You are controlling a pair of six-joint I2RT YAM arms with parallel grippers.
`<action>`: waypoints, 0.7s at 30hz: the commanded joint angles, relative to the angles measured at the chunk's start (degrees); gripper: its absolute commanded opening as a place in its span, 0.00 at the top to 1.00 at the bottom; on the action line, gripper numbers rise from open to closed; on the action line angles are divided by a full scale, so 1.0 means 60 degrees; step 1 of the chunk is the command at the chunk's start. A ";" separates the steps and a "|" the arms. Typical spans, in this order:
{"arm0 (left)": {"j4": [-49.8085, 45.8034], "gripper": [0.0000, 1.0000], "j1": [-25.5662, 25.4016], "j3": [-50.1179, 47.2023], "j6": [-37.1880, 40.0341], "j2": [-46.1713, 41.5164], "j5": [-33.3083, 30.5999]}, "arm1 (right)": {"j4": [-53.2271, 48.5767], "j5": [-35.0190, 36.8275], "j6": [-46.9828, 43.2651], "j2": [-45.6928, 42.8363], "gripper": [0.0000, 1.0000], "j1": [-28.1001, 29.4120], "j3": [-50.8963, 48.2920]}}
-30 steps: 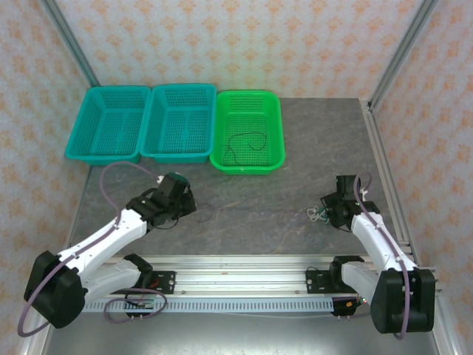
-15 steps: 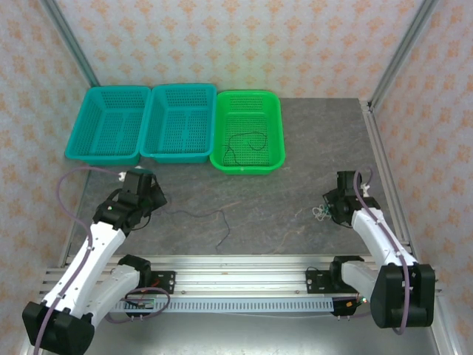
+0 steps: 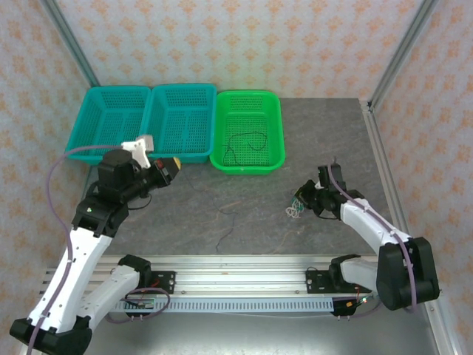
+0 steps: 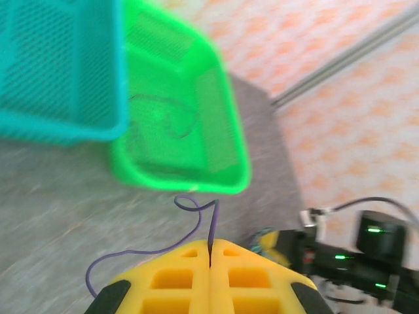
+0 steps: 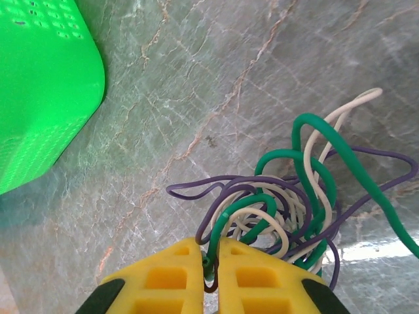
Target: Untangle the cables
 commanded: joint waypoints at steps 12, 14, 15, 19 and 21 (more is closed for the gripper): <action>0.1879 1.00 -0.1516 0.6802 0.1031 0.4751 -0.0552 | 0.0820 -0.0297 0.0260 0.0132 0.90 0.0217 0.0050; 0.1746 1.00 -0.1506 0.7849 0.1223 0.5501 -0.0717 | 0.0822 -0.0248 0.0301 0.0121 0.90 0.0215 -0.0008; 0.1688 1.00 -0.1518 0.8354 0.1354 0.5869 -0.0841 | 0.0821 -0.0217 0.0311 0.0124 0.90 0.0217 -0.0038; 0.1157 1.00 -0.1501 0.9894 0.2300 0.7379 -0.1479 | 0.0722 -0.0156 0.0298 -0.0324 0.90 0.0217 -0.0068; 0.1152 1.00 -0.1491 1.0166 0.2474 0.7947 -0.1655 | 0.0607 -0.0117 0.0255 -0.0480 0.90 0.0217 -0.0068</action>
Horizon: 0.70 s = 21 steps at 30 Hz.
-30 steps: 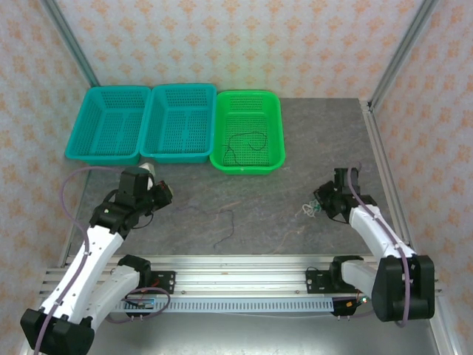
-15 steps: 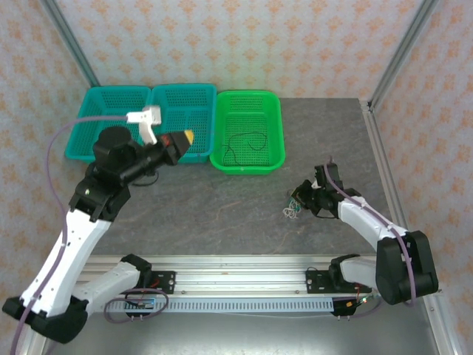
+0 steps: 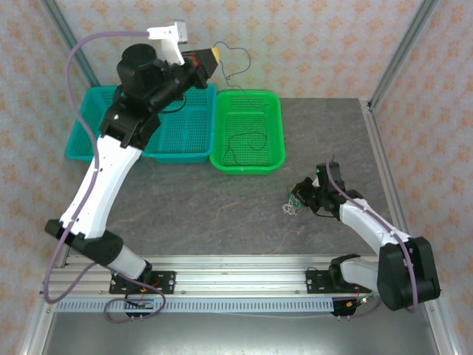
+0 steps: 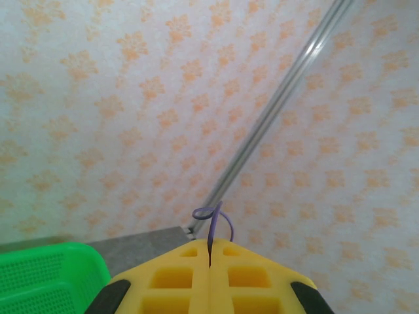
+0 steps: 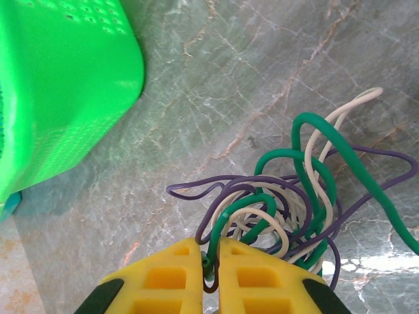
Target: Untangle the cables
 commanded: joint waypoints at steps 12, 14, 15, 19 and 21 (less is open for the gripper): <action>-0.0071 0.88 -0.0001 -0.1009 0.0173 0.3134 -0.0453 | -0.0084 0.0264 0.0142 -0.0958 0.90 0.0035 -0.0461; -0.0105 0.69 0.0045 -0.1111 0.0148 0.3477 -0.0719 | -0.0138 0.0196 0.0131 -0.1001 0.90 0.0038 -0.0441; -0.0075 0.60 0.0086 -0.1161 0.0080 0.3522 -0.0809 | -0.0184 0.0169 0.0115 -0.1015 0.90 0.0038 -0.0428; 0.0177 0.32 0.0187 -0.1342 -0.0283 0.2926 -0.0951 | -0.0294 -0.0001 0.0046 -0.1176 0.89 0.0053 -0.0461; 0.0303 0.30 0.0186 -0.1499 -0.0362 0.2449 -0.0934 | -0.0125 -0.0293 0.0027 -0.1185 0.89 0.0141 -0.0529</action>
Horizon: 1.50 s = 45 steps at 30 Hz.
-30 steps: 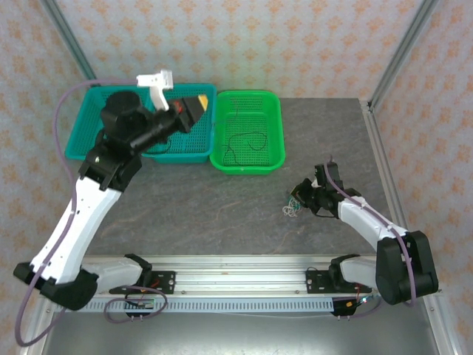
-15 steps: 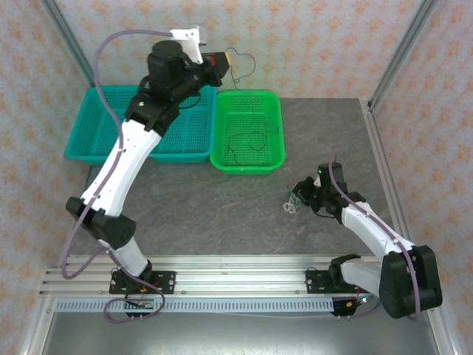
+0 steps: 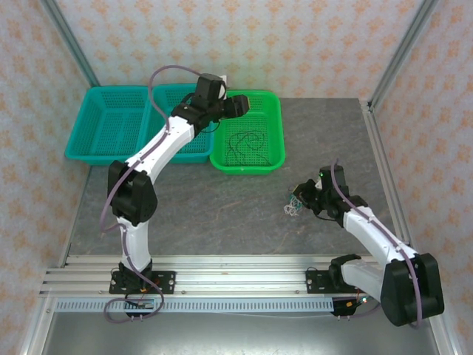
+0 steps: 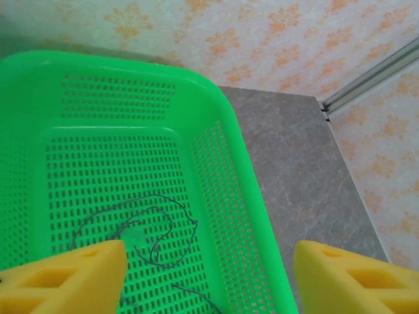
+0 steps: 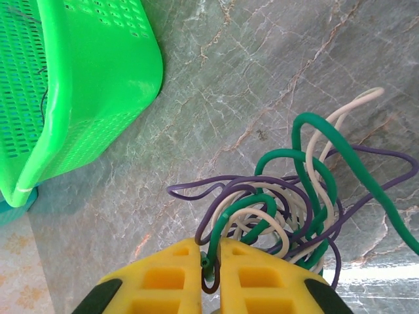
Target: Untangle the cables
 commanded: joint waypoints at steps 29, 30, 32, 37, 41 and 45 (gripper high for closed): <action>0.0685 0.43 -0.2769 -0.9434 -0.1525 -0.7239 -0.0747 | 0.1582 0.4055 -0.1747 -0.1305 0.54 0.4943 -0.0149; 0.0919 0.43 -0.2950 -0.9489 -0.1731 -0.6985 -0.0750 | 0.1667 0.4302 -0.1641 -0.1489 0.53 0.4942 -0.0314; 0.1292 0.43 -0.3394 -0.9402 -0.1983 -0.6308 -0.0959 | 0.1811 0.4505 -0.1500 -0.1701 0.51 0.4944 -0.0541; 0.1156 0.47 -0.4097 -0.8544 -0.1293 -0.4602 -0.1848 | 0.1683 0.4176 -0.1190 -0.1452 0.50 0.4943 -0.0576; 0.0345 0.52 -0.4078 -0.7920 -0.0172 -0.3544 -0.2837 | 0.1367 0.4126 -0.1094 -0.1401 0.50 0.4944 -0.0524; 0.0086 0.54 -0.4057 -0.7581 0.0307 -0.2887 -0.2766 | 0.0977 0.4156 -0.1094 -0.1402 0.50 0.4942 -0.0416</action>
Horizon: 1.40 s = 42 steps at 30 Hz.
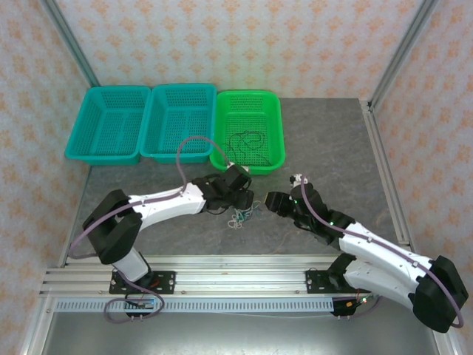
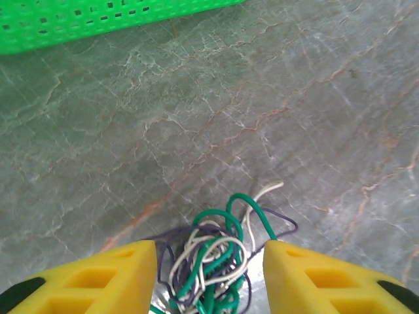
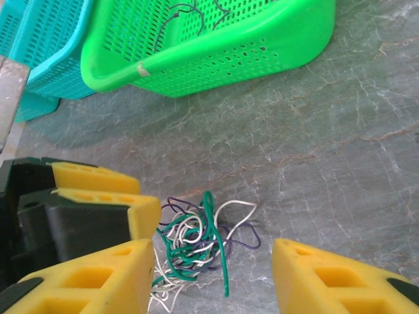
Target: Untangle the cables
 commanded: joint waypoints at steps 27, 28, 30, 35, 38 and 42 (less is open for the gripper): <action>0.0557 0.75 0.0018 -0.0414 0.0064 0.0840 0.0134 | -0.0508 -0.0752 0.0360 0.2293 0.44 0.0006 0.1137; 0.0531 0.75 0.0023 -0.0445 0.0073 0.0822 0.0116 | -0.0461 -0.0825 0.0365 0.2458 0.44 0.0007 0.1180; 0.0512 0.75 0.0018 -0.0497 0.0087 0.0805 0.0101 | -0.0354 -0.0950 0.0395 0.2886 0.44 0.0006 0.1270; 0.0578 0.90 0.0021 -0.0673 -0.0012 0.0755 0.0107 | -0.0213 -0.1298 0.0426 0.3847 0.48 0.0006 0.1651; 0.0709 0.99 0.0025 -0.0753 -0.0088 0.0580 0.0143 | -0.0251 -0.1461 0.0467 0.4454 0.52 0.0021 0.1960; 0.0872 1.00 0.0026 -0.0787 -0.0025 0.0318 0.0403 | -0.0376 -0.1333 0.0543 0.5073 0.55 0.0021 0.2294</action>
